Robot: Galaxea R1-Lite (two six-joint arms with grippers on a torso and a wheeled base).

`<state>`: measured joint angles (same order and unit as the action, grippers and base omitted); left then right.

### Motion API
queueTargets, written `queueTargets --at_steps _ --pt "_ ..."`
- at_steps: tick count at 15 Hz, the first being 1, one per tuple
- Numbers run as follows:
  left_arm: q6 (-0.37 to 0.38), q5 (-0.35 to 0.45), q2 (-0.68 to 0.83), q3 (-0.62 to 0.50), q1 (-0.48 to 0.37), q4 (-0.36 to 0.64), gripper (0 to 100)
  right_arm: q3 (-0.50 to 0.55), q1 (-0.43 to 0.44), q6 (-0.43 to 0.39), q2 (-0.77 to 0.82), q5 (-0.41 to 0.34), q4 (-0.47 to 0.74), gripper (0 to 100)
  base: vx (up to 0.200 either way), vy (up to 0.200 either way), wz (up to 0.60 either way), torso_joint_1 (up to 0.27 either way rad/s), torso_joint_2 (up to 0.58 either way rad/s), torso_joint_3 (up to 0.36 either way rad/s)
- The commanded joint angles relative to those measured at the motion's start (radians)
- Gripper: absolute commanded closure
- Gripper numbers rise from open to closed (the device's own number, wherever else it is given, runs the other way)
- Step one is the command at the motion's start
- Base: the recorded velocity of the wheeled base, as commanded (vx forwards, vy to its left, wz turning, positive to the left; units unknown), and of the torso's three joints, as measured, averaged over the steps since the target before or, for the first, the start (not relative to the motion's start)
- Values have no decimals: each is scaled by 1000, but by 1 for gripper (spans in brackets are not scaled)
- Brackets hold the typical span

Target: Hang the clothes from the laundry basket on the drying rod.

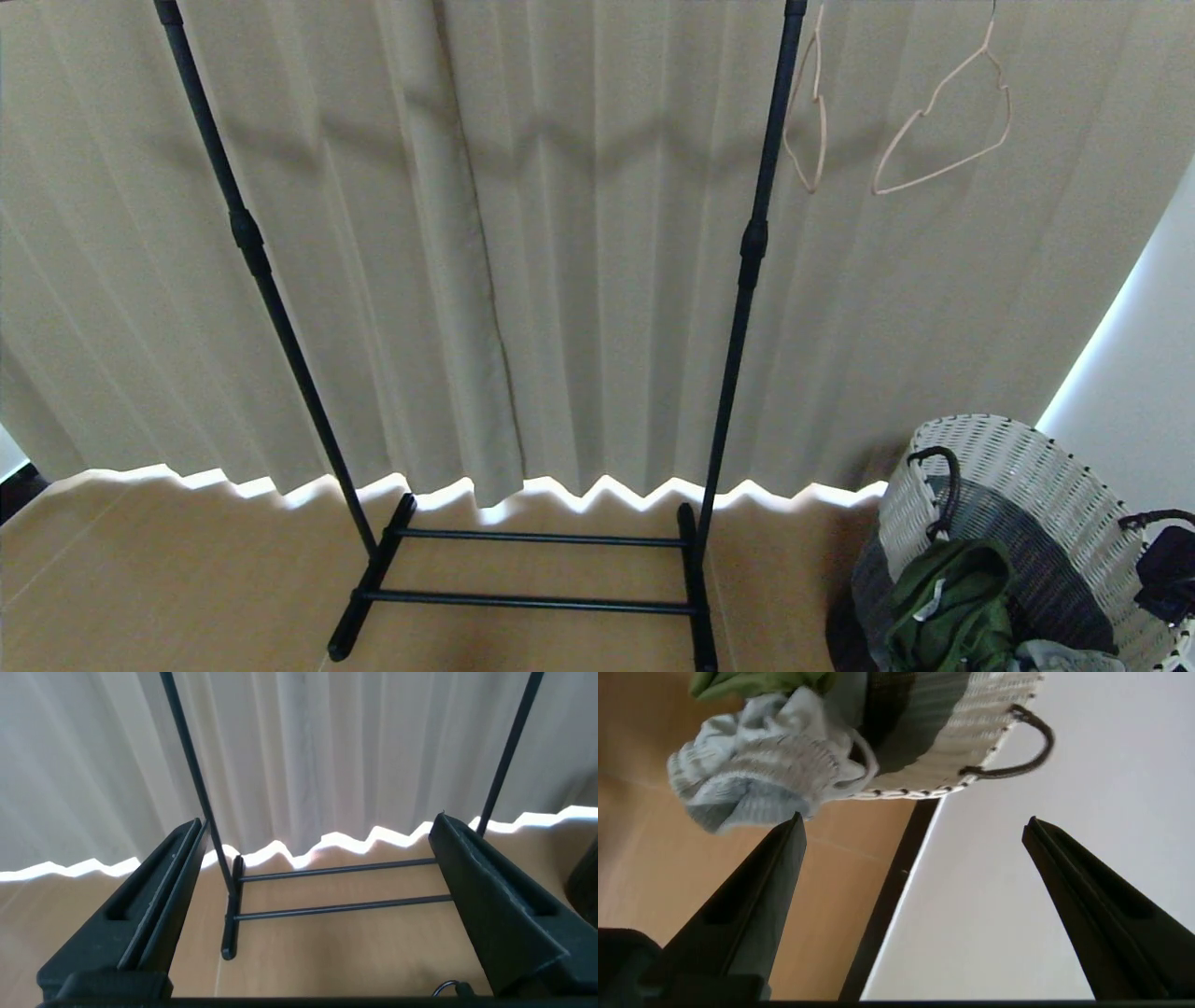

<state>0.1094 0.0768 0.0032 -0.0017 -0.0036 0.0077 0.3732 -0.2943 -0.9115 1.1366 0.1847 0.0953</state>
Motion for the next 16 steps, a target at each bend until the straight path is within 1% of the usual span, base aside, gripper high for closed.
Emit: queueTargets --at_steps 1,2,6,8,9,10,11,12,13,15,16 --pt "-2 0 0 0 1 0 0 0 0 -7 12 -1 1 0 -200 0 0 2 2 2" --pt "-4 0 0 0 1 0 0 -2 0 -7 12 1 3 0 -200 0 0 7 -2 12" --pt "3 1 0 0 1 0 0 -11 0 -4 49 -1 -12 0 0 0 0 0 0 0" --pt "4 1 0 0 1 0 0 -17 0 -6 94 -4 -57 0 0 0 0 0 0 0" --pt "4 1 0 0 1 0 0 -46 0 -7 187 -40 -167 0 0 0 0 0 0 0" --pt "3 1 0 0 1 0 0 -51 0 -9 200 -48 -180 0 0 0 0 0 0 0" --pt "0 0 0 0 1 0 0 -66 0 -20 252 -70 -218 0 0 0 0 0 0 0" --pt "0 0 0 0 1 0 0 -66 0 -53 252 -73 -217 0 0 0 0 0 0 0" --pt "0 0 0 0 1 0 0 -71 0 -63 258 -73 -215 0 0 0 0 0 0 0" --pt "0 1 0 0 1 0 0 -86 0 -61 325 -71 -230 0 0 0 0 0 0 0" --pt "1 1 0 0 1 0 0 -89 0 -60 354 -76 -258 0 0 0 0 0 0 0"
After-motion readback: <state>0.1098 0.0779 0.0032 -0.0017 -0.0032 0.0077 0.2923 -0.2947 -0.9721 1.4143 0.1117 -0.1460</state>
